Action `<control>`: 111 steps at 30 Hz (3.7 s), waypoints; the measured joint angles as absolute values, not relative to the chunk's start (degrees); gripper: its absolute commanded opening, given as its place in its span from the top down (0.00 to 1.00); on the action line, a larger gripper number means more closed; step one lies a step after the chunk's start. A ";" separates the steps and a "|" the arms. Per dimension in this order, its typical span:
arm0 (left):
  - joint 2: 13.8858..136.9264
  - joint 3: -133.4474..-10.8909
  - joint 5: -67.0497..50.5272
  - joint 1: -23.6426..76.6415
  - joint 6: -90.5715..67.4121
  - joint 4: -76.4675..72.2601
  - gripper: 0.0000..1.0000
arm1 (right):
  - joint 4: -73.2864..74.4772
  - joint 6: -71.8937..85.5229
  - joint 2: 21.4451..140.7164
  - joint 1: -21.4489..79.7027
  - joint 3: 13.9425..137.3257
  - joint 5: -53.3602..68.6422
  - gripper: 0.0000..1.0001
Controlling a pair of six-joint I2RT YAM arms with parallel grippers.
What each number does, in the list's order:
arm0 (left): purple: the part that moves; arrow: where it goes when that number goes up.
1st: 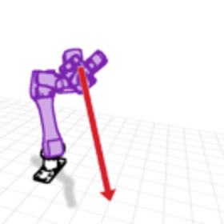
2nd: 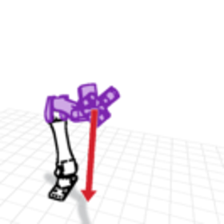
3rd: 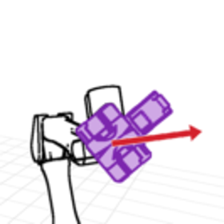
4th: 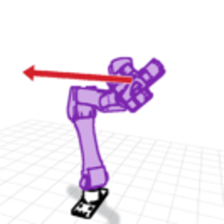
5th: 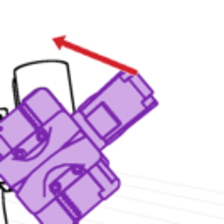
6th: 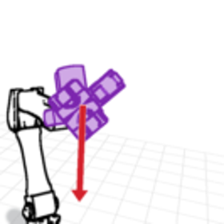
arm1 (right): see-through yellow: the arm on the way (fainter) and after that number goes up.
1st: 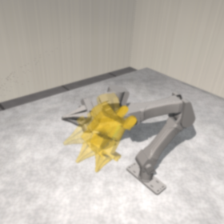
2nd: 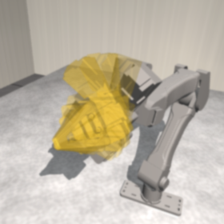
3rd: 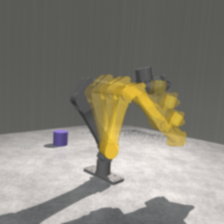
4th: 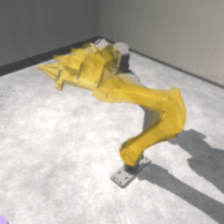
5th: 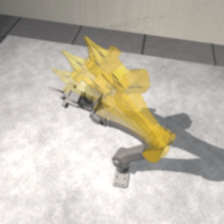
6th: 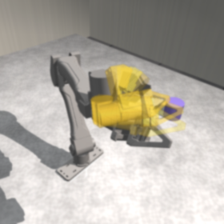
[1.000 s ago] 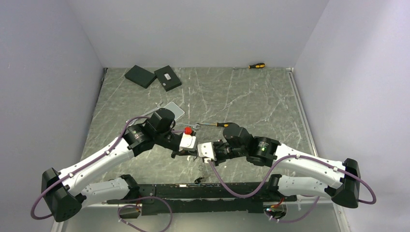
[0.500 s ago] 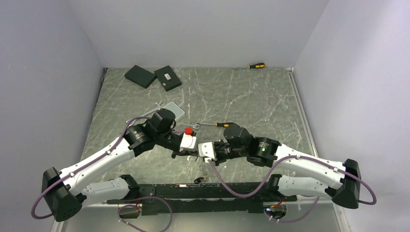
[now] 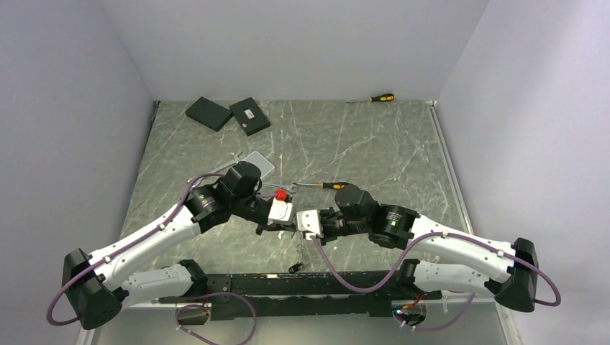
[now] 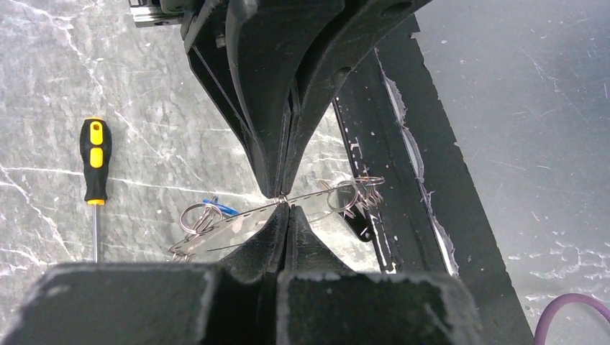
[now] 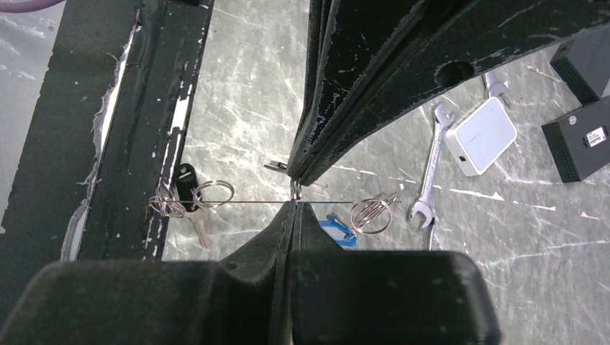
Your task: Put the keys on the keyring
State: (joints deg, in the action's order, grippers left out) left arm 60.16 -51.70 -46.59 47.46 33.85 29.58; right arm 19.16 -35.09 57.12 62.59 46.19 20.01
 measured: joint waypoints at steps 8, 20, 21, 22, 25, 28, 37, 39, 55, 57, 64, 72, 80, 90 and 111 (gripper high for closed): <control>60.16 -51.03 -46.59 47.46 33.78 28.32 1.00 | 18.44 -34.24 56.90 61.98 45.65 19.99 1.00; 60.10 -51.00 -45.78 47.46 33.87 27.59 1.00 | 17.91 -33.82 55.90 61.54 45.25 19.40 1.00; 60.03 -50.98 -45.47 47.46 33.87 27.44 1.00 | 17.87 -33.82 55.75 61.52 45.25 19.29 1.00; 59.88 -50.94 -45.25 47.46 33.87 27.20 1.00 | 17.78 -33.82 55.55 61.49 45.23 19.11 1.00; 59.24 -50.76 -44.97 47.46 33.85 26.55 1.00 | 17.34 -33.82 55.07 61.41 45.23 18.68 1.00; 58.98 -50.74 -44.73 47.46 33.85 26.09 1.00 | 16.99 -33.65 54.78 61.36 45.21 18.26 1.00; 58.28 -50.02 -44.49 47.44 33.69 24.91 1.00 | 16.08 -33.34 54.39 61.32 44.60 17.91 1.00; 57.89 -49.80 -44.60 47.31 33.43 24.53 1.00 | 15.77 -33.19 54.39 61.32 44.60 17.85 1.00; 56.93 -48.45 -45.65 46.89 32.34 21.47 1.00 | 14.00 -32.69 53.21 61.12 43.48 16.49 1.00; 56.93 -48.45 -45.65 46.85 32.34 21.23 1.00 | 13.56 -32.51 52.80 60.97 43.18 16.49 1.00; 56.93 -48.45 -45.65 46.57 32.29 20.01 1.00 | 12.34 -32.32 51.29 60.31 42.24 16.53 1.00; 56.71 -48.45 -45.69 45.71 31.88 19.46 1.00 | 11.35 -32.32 51.03 59.96 42.00 16.51 1.00; 56.05 -48.45 -45.76 45.30 31.81 18.57 1.00 | 10.31 -31.99 49.93 59.66 41.69 16.51 1.00; 54.83 -47.99 -45.60 44.84 31.73 18.02 1.00 | 9.52 -31.88 49.58 59.53 41.60 16.56 1.00; 53.95 -47.24 -44.64 43.94 31.64 21.85 1.00 | 9.34 -31.90 47.51 58.22 41.60 14.87 1.00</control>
State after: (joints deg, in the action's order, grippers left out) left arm 53.95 -47.24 -44.64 43.94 31.64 21.85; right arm 9.34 -31.90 47.51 58.22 41.60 14.87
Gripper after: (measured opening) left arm 0.006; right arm 0.010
